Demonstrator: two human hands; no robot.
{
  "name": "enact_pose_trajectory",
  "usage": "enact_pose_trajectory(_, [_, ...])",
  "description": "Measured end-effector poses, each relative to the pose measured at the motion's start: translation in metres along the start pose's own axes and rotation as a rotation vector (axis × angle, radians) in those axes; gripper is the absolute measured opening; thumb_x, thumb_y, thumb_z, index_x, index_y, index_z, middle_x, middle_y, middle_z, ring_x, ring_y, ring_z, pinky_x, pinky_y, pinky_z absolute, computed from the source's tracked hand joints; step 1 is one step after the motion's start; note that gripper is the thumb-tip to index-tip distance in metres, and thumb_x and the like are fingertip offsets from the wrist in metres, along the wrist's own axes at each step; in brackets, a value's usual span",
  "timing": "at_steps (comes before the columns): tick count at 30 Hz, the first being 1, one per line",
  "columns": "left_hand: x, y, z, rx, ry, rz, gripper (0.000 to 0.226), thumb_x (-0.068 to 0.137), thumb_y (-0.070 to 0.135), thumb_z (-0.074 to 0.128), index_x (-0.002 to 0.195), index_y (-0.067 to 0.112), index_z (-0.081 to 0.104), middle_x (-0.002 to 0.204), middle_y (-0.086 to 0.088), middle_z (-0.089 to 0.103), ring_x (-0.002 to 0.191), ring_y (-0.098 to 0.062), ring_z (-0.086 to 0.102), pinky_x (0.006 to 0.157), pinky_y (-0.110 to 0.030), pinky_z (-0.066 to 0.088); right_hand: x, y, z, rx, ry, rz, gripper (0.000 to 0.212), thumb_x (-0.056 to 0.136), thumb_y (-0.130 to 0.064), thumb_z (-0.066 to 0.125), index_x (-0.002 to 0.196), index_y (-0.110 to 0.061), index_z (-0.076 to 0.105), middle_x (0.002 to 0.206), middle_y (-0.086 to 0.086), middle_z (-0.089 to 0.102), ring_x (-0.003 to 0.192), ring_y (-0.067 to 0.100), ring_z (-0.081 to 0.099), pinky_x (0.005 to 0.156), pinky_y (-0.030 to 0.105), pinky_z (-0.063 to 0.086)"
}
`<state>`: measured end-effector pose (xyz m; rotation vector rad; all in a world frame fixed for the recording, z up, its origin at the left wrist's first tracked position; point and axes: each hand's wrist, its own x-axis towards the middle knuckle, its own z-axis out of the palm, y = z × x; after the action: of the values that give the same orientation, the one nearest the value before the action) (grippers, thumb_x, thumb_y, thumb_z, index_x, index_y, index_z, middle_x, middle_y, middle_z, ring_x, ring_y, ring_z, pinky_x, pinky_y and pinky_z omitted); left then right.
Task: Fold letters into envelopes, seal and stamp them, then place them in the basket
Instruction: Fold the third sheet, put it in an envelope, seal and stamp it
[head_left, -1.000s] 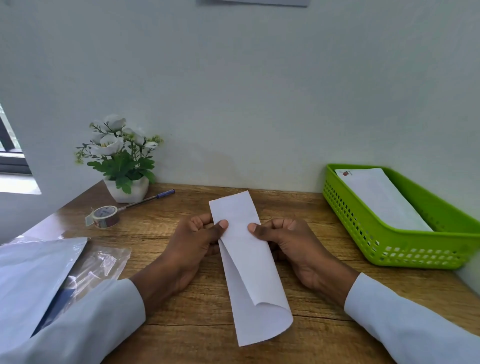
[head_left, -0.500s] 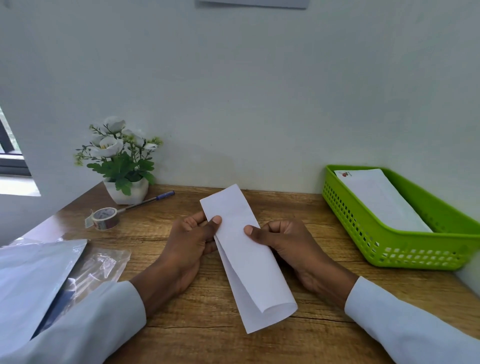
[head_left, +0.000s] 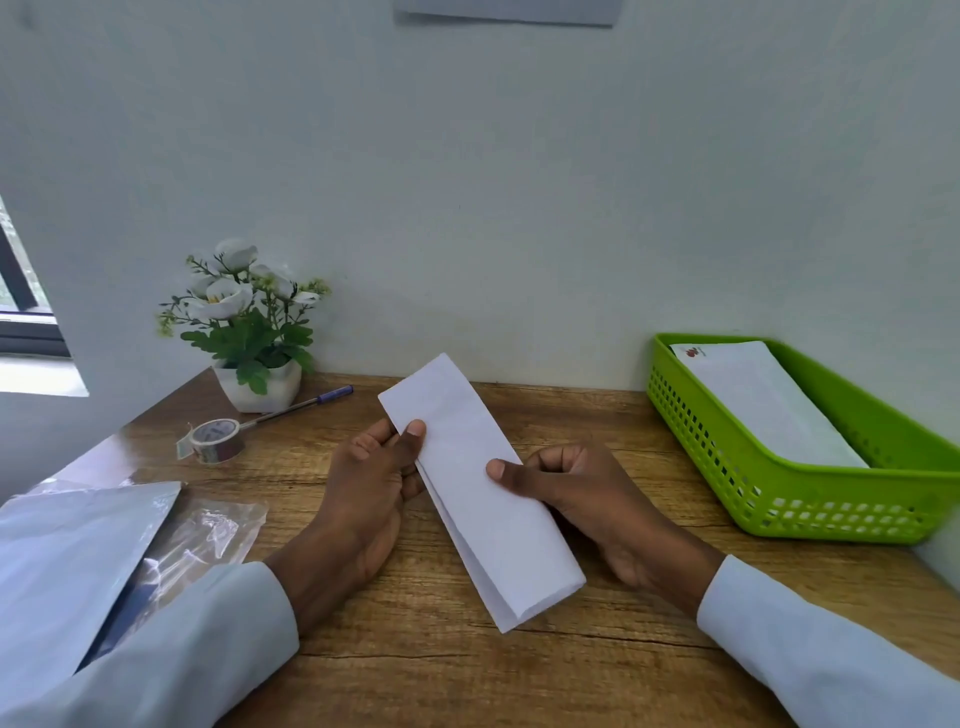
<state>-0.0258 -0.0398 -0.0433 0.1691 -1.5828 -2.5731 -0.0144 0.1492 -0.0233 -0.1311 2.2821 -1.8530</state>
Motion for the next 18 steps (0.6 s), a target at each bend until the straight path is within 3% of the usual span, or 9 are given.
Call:
enact_pose_trajectory(7, [0.0,0.0017,0.0006,-0.039,0.018,0.035,0.023,0.096,0.012,0.055,0.118,0.015,0.062,0.108,-0.002,0.075,0.097,-0.018,0.072,0.08,-0.035,0.059,0.0018,0.0007,-0.001,-0.021,0.004,-0.013,0.029,0.076,-0.034,0.083,0.074,-0.008,0.073,0.08,0.004,0.078,0.07,0.011,0.073,0.057,0.02,0.051])
enact_pose_trajectory(11, [0.0018,0.0049,-0.0013,-0.047,0.02,0.076,0.022,0.098,0.011,0.052,0.116,0.012,0.063,0.109,-0.003,0.074,0.1,-0.019,0.071,0.082,-0.034,0.06,0.0017,0.0001,-0.0072,-0.036,-0.078,0.005,0.031,0.08,-0.034,0.079,0.086,-0.003,0.076,0.088,0.005,0.079,0.08,0.015,0.074,0.063,0.02,0.052])
enact_pose_trajectory(18, [0.0023,0.0076,-0.0025,-0.097,0.023,0.091,0.021,0.099,0.01,0.051,0.115,0.012,0.063,0.106,-0.002,0.075,0.09,-0.013,0.073,0.077,-0.028,0.061,0.0063,0.0023,-0.0101,-0.05,-0.033,-0.035,0.026,0.078,-0.027,0.083,0.086,-0.003,0.076,0.087,0.006,0.079,0.081,0.019,0.074,0.065,0.025,0.055])
